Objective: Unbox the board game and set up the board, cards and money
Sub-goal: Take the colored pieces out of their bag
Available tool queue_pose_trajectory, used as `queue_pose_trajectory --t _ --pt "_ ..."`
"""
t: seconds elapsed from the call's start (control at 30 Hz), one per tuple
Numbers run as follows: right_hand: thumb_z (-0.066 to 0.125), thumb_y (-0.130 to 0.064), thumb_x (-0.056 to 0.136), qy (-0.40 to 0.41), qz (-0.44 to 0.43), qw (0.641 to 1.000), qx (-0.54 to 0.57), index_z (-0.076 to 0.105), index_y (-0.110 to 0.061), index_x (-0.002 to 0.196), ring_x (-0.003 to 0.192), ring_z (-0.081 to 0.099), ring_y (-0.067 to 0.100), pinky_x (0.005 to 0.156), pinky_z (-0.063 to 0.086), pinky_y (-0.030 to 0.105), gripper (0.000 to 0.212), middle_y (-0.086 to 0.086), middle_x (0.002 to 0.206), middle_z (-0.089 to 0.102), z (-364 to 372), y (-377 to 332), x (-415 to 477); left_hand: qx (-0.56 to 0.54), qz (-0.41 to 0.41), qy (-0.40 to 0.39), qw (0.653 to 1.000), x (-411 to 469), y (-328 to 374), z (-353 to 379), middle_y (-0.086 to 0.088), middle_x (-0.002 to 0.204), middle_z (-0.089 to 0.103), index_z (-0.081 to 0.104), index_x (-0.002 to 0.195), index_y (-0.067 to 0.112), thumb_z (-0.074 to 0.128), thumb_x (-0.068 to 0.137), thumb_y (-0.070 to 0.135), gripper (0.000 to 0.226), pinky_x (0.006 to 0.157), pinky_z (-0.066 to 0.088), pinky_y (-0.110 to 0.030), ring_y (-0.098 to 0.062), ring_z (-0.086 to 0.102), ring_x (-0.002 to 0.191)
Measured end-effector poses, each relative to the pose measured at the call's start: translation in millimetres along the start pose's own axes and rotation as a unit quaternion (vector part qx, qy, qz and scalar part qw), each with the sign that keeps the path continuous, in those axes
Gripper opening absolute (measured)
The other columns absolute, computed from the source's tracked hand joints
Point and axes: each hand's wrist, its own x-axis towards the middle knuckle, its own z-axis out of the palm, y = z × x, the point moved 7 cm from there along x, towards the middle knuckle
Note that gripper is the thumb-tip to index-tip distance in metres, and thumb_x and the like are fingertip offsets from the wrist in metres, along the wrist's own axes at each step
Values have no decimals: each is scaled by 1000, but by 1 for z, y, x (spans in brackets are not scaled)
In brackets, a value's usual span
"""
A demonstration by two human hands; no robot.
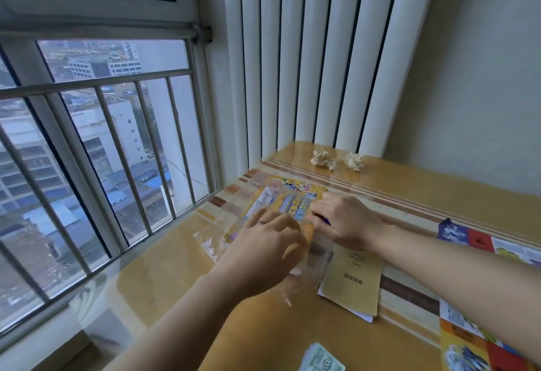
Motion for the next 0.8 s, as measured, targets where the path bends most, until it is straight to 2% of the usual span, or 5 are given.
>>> queue_pose_trajectory --t 0.2,0.4,0.53,0.7,0.8 --pt "32 -43 92 -7 19 999 32 40 -20 61 58 38 14 56 26 27 40 -7 57 38 9 8 6 59 44 -31 997 -5 4 11 9 123 42 60 104 33 23 92 63 49 118 12 -42 -11 37 118" --pt "36 -44 93 50 42 996 63 33 -29 55 45 28 4 46 23 22 41 -13 47 23 6 14 11 100 56 6 993 -4 -2 17 8 105 49 56 89 32 20 97 62 47 100 44 -45 -11 47 97" --pt "36 -49 93 50 2 998 38 34 -25 53 45 34 11 45 23 23 47 -10 47 28 4 10 16 93 62 -12 994 -4 -1 17 3 112 46 56 105 26 4 96 61 63 110 30 -44 -17 47 105" --pt "12 -68 87 -81 -36 995 -36 44 -21 60 58 43 12 54 27 29 63 -7 56 43 12 2 28 94 38 -31 994 -1 -4 14 0 117 44 54 111 23 6 97 53 58 109 27 -41 -20 42 110" --pt "22 -56 99 -187 -55 976 -99 52 -22 72 68 44 11 54 27 28 52 -4 65 50 13 -5 38 84 30 -23 996 0 -7 14 -1 119 45 55 110 23 11 98 48 52 109 28 -41 -20 42 113"
